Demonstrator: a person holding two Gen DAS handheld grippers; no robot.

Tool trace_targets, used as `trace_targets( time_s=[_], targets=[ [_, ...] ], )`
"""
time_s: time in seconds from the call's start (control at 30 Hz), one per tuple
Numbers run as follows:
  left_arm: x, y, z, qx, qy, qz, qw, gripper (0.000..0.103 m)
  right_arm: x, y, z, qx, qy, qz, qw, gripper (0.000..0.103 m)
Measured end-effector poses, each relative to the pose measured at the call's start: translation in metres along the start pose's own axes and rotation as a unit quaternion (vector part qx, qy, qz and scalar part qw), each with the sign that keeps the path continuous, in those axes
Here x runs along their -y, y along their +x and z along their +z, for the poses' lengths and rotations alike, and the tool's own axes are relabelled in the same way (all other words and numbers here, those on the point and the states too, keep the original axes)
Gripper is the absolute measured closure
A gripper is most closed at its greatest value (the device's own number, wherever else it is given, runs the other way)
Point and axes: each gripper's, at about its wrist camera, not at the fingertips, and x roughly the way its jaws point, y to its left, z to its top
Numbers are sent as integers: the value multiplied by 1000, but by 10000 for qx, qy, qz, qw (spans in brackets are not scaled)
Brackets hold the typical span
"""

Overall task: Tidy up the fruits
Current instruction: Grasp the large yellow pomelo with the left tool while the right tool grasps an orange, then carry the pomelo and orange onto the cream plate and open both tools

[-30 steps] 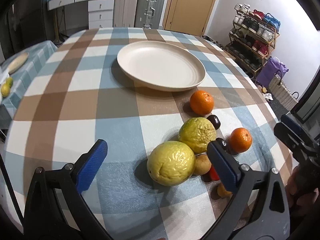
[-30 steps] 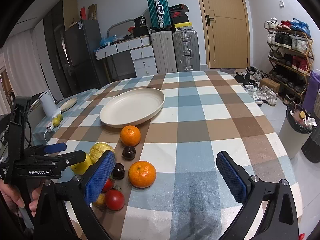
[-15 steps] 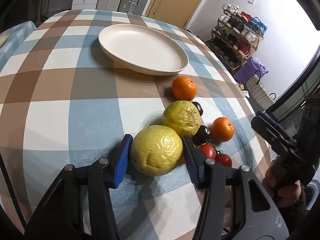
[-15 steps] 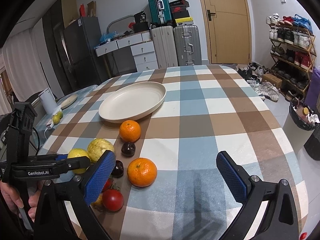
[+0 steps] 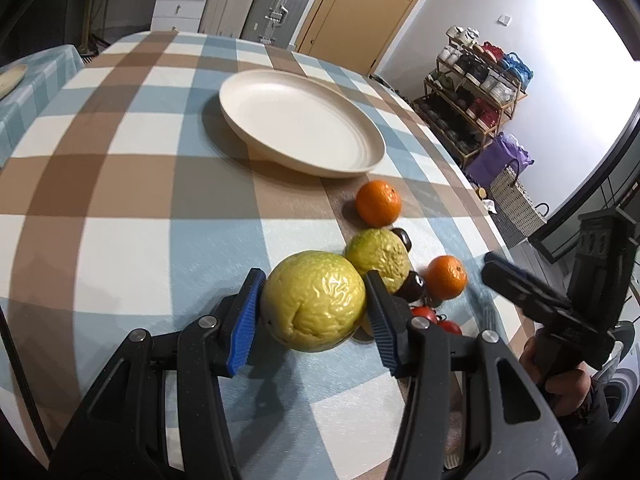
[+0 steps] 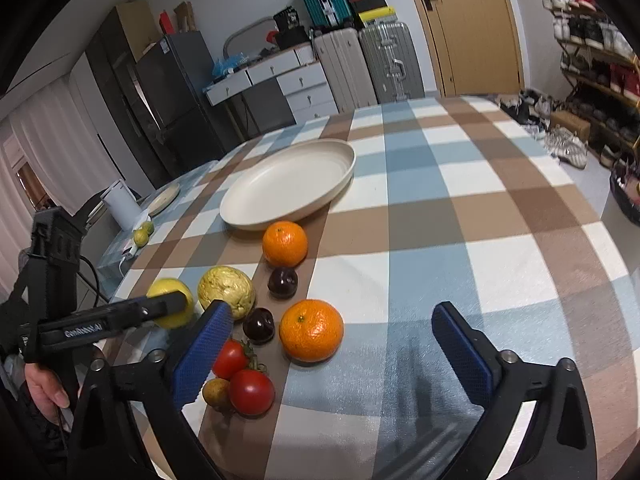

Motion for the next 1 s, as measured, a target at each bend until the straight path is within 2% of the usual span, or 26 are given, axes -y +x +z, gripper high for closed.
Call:
trace_targets(
  time_s=[0.07, 0.13, 0.37, 0.43, 0.53, 0.6, 0.77, 1.0],
  targets=[
    [-3, -5, 2, 54, 8, 15, 10000, 55, 2, 7, -1, -140, 51, 68, 9999, 23],
    [-4, -10, 5, 101, 21, 14, 9999, 55, 5, 14, -2, -293, 157, 99, 9994, 24],
    [-7, -21, 13, 200, 60, 19, 9998, 55, 2, 24, -1, -412, 110, 211, 9989, 27],
    [-6, -22, 16, 189, 89, 19, 9998, 55, 0, 27, 0, -467, 84, 241, 9986, 31],
    [-4, -22, 21, 188, 153, 60, 9997, 55, -2, 32, -1, -576, 8, 267, 9980, 47],
    [-2, -21, 26, 190, 208, 91, 9996, 55, -5, 34, -2, -643, -92, 286, 9975, 61],
    [2, -19, 45, 181, 438, 160, 9987, 55, -9, 34, 0, -686, -204, 309, 9970, 62],
    [3, -15, 96, 320, 472, 140, 9983, 55, -10, 15, 36, -255, -321, 597, 9974, 62]
  ],
)
